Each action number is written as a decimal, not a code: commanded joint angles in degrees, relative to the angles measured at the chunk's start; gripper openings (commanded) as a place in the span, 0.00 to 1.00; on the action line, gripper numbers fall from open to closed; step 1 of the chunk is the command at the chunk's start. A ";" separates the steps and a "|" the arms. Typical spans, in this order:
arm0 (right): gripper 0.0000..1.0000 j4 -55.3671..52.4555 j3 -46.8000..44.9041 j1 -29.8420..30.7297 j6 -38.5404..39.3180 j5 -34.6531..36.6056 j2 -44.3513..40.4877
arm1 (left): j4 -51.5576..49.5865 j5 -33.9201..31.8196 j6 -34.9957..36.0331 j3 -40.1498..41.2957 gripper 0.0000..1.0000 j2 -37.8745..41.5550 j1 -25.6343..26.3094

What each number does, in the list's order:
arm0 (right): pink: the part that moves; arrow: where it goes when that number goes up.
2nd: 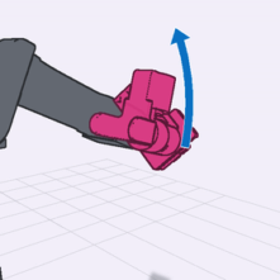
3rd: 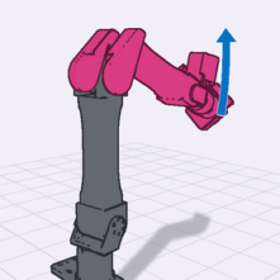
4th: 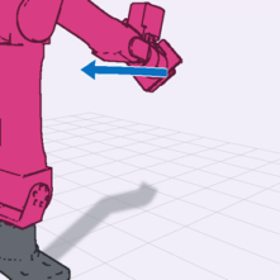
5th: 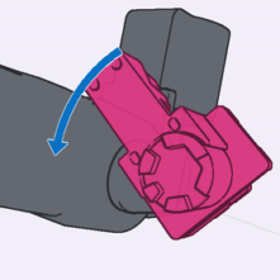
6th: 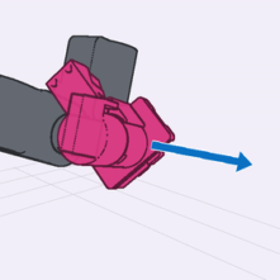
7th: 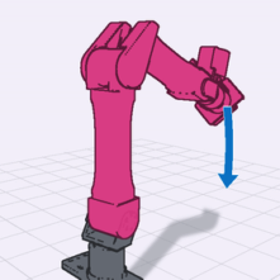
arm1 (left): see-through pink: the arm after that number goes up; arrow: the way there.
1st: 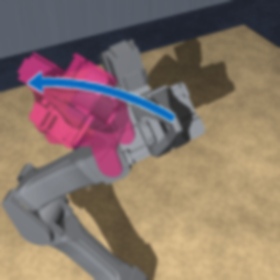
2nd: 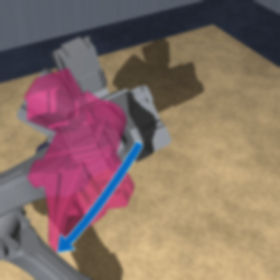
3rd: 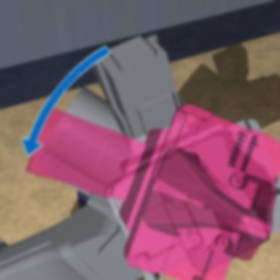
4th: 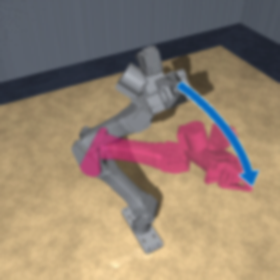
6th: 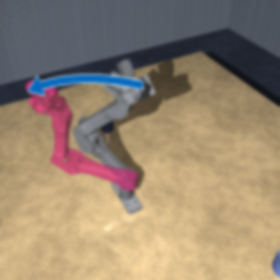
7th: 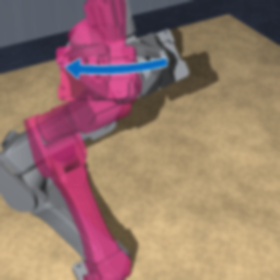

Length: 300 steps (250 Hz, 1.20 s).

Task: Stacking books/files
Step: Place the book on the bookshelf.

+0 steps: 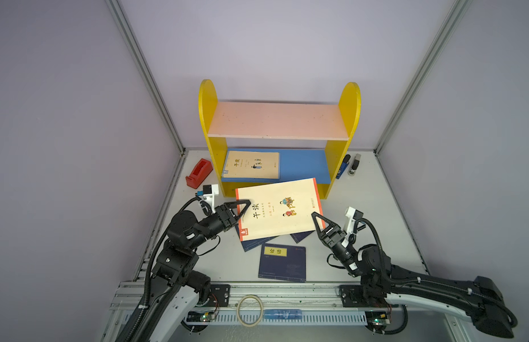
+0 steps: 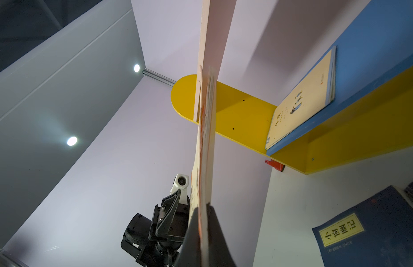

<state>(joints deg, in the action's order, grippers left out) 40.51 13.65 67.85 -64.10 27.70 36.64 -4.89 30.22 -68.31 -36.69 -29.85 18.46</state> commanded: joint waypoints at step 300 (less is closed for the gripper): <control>0.00 20.49 37.85 -25.34 -17.91 -10.40 67.76 | -9.90 -48.52 19.33 2.24 0.97 -8.03 -4.33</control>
<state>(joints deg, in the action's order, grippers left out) 63.57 50.09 43.83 -77.67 26.15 103.48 -16.08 -12.88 -52.25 -33.52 -36.75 12.88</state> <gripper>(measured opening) 0.070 0.972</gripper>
